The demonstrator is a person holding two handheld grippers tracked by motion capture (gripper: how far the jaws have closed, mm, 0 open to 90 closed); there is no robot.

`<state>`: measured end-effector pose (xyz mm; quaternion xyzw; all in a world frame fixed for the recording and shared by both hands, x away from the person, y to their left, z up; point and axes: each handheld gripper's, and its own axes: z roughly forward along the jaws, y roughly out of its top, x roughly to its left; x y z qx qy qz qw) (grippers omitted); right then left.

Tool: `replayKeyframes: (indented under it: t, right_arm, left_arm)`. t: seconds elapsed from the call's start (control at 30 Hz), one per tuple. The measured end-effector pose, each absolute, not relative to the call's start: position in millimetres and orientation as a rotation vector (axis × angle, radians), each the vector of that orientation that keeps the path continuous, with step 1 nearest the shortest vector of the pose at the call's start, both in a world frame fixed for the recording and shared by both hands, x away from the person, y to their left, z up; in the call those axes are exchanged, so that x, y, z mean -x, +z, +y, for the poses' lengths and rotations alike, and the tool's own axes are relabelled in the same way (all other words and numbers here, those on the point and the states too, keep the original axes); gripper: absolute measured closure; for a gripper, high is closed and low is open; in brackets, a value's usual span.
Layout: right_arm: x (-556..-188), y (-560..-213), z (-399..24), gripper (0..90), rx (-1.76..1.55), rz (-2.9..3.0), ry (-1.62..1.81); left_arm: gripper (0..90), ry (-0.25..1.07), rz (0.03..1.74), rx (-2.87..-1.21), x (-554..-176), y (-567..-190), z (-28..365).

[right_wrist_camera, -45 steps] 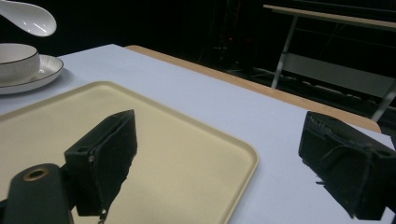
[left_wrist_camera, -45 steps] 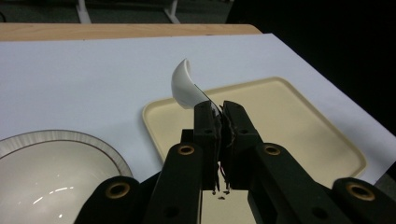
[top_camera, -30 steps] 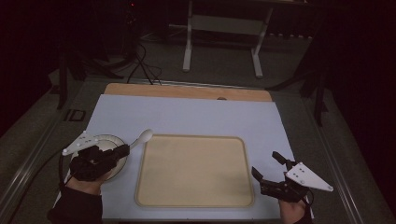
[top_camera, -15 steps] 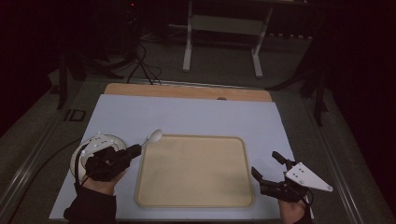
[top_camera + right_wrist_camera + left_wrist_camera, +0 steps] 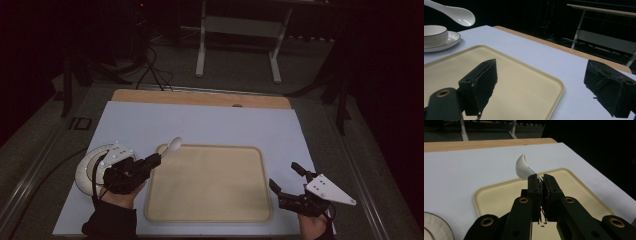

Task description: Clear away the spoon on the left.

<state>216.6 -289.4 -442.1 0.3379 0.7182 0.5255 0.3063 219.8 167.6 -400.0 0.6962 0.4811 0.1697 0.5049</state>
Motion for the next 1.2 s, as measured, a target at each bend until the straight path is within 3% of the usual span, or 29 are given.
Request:
replayKeyframes:
  t: [1.2]
  right_arm:
    - [-217, -442, -290, 11.5, -0.896, 1.903, 1.389]
  left_arm:
    - [86.2, 0.384, 1.273, -1.658, -220, -453, 130]
